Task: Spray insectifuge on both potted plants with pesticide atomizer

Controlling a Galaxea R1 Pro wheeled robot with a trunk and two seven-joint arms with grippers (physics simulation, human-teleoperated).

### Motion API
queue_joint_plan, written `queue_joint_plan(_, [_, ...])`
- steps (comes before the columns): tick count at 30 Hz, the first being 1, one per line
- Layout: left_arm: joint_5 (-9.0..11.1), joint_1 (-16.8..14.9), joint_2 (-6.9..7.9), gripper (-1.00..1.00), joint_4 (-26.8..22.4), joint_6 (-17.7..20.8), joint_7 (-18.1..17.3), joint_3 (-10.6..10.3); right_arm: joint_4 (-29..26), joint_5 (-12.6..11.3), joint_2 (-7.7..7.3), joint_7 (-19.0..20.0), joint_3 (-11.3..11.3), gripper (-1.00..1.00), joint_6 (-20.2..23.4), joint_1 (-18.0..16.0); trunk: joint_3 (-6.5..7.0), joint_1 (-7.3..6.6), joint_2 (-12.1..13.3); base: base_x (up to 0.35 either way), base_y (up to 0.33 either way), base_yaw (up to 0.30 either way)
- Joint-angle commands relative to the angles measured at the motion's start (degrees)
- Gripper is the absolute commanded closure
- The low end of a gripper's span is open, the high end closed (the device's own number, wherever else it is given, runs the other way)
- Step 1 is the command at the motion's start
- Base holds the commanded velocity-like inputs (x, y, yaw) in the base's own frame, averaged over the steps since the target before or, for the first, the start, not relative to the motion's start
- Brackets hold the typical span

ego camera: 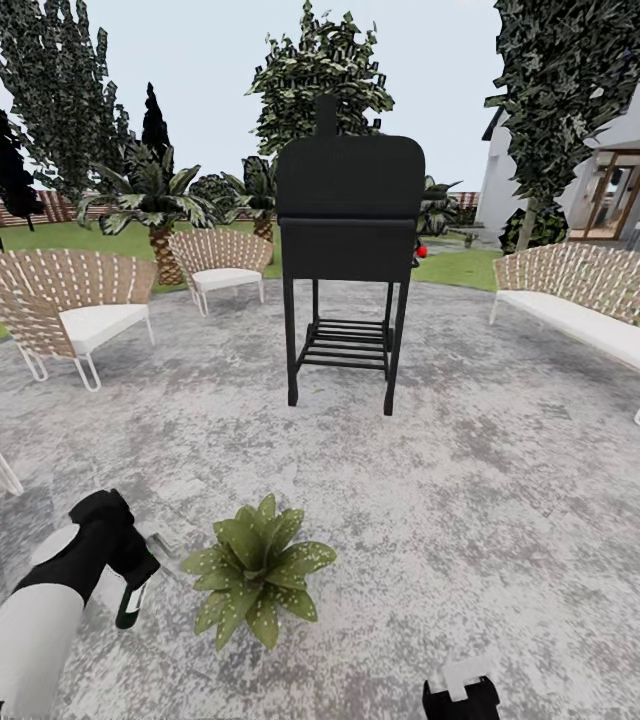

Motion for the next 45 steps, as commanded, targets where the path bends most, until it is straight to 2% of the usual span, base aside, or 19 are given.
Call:
queue_joint_plan(1, [-0.60,-0.08,-0.09,1.00,-0.06,0.51,-0.43,-0.22,0.06,0.53,-0.06,-0.18,-0.46,-1.00,-0.19,-0.05,-0.06,-0.01,-0.02,0.000,0.000,0.000])
queue_joint_plan(6, [-2.16,-0.08,-0.36,1.00,0.33,0.57,-1.34,-1.82,0.13,0.54,-0.14,-0.13,-0.47,-1.00,-0.19,-0.05,-0.06,-0.01,-0.02,0.000,0.000,0.000])
queue_joint_plan(11, [-3.14,1.46,0.24,1.00,1.76,0.38,-2.72,-1.46,0.14,0.63,-0.15,-0.09,-0.47,-1.00,-0.19,-0.02,-0.06,-0.01,-0.02,0.000,0.000,0.000])
queue_joint_plan(14, [-2.83,2.14,0.72,1.00,2.73,0.36,-2.25,-1.22,0.17,0.64,-0.15,-0.09,-0.47,-1.00,-0.19,0.03,-0.06,-0.01,-0.02,0.000,0.000,0.000])
queue_joint_plan(15, [-2.74,2.17,0.73,1.00,10.04,0.39,-1.85,-1.20,0.20,0.64,-0.15,-0.09,-0.47,-1.00,-0.19,0.03,-0.06,-0.01,-0.02,0.000,0.000,0.000])
queue_joint_plan(20, [-2.38,2.21,0.63,1.00,10.36,0.59,2.24,-0.94,0.20,0.64,-0.15,-0.09,-0.47,-1.00,-0.19,0.03,-0.06,-0.01,-0.02,0.058,0.050,0.000])
queue_joint_plan(30, [-1.47,2.32,-0.70,1.00,11.60,0.32,1.97,-0.79,0.22,0.64,-0.15,-0.09,-0.46,-1.00,-0.19,0.03,-0.06,-0.01,-0.02,0.138,-0.005,0.000])
queue_joint_plan(33, [1.13,2.34,-0.18,1.00,15.13,-3.57,2.05,-0.90,0.21,0.64,-0.15,-0.09,-0.46,-1.00,-0.19,0.03,-0.06,-0.01,-0.02,0.001,0.000,0.000])
queue_joint_plan(35, [1.91,2.34,0.15,1.00,15.71,-6.48,2.33,-0.86,0.21,0.64,-0.15,-0.09,-0.45,-1.00,-0.19,0.03,-0.06,-0.01,-0.02,0.000,0.000,0.000])
queue_joint_plan(39, [2.09,2.24,0.00,1.00,15.15,-7.31,2.10,-0.84,0.22,0.64,-0.15,-0.09,-0.46,-1.00,-0.19,0.03,-0.06,-0.01,-0.02,0.000,0.000,0.000])
queue_joint_plan(43, [1.53,0.82,-0.60,1.00,14.79,-6.90,1.90,-1.25,0.22,0.64,-0.15,-0.09,-0.44,-1.00,-0.19,0.03,-0.06,-0.01,-0.02,0.000,0.000,0.000])
queue_joint_plan(45, [1.00,-1.46,-0.74,1.00,14.82,-6.27,1.90,-1.53,0.22,0.64,-0.15,-0.09,-0.43,-1.00,-0.19,0.03,-0.06,-0.01,-0.02,0.000,0.000,0.000])
